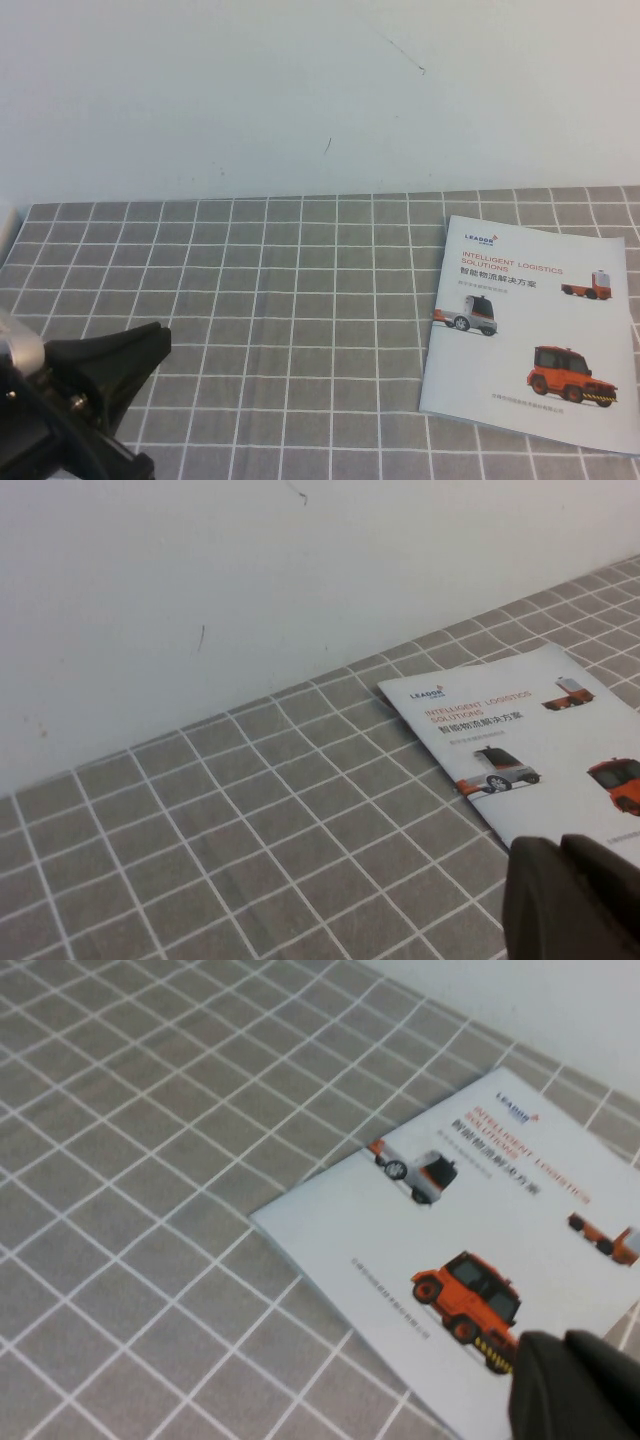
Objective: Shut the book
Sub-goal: 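Close the open booklet and leave it lying on the table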
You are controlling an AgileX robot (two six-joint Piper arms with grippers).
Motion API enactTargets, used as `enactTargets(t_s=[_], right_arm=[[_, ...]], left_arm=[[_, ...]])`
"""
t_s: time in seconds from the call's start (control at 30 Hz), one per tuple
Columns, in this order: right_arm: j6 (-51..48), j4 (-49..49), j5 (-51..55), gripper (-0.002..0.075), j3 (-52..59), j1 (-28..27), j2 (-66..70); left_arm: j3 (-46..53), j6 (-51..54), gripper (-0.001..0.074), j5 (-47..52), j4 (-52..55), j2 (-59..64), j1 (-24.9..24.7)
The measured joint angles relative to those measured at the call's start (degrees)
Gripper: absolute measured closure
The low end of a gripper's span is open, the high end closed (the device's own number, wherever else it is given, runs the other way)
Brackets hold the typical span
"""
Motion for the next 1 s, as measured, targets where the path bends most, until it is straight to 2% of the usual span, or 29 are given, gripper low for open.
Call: enactTargets(t_s=[0.2, 0.87, 1.0], right_arm=[[0.00, 2.12, -2.65, 0.0727, 10.11, 0.00, -7.46], [0.00, 2.87, -2.99, 0.0727, 10.65, 0.00, -8.50], [0.00, 2.87, -2.99, 0.0727, 10.65, 0.00, -8.50]], left_arm=[[0.00, 0.00, 0.0739, -0.09, -1.96, 3.87, 0.00], [0.00, 0.00, 0.0739, -0.23, -3.47, 10.40, 0.00], [0.09, 0.00, 0.0739, -2.01, -4.07, 9.52, -1.25]])
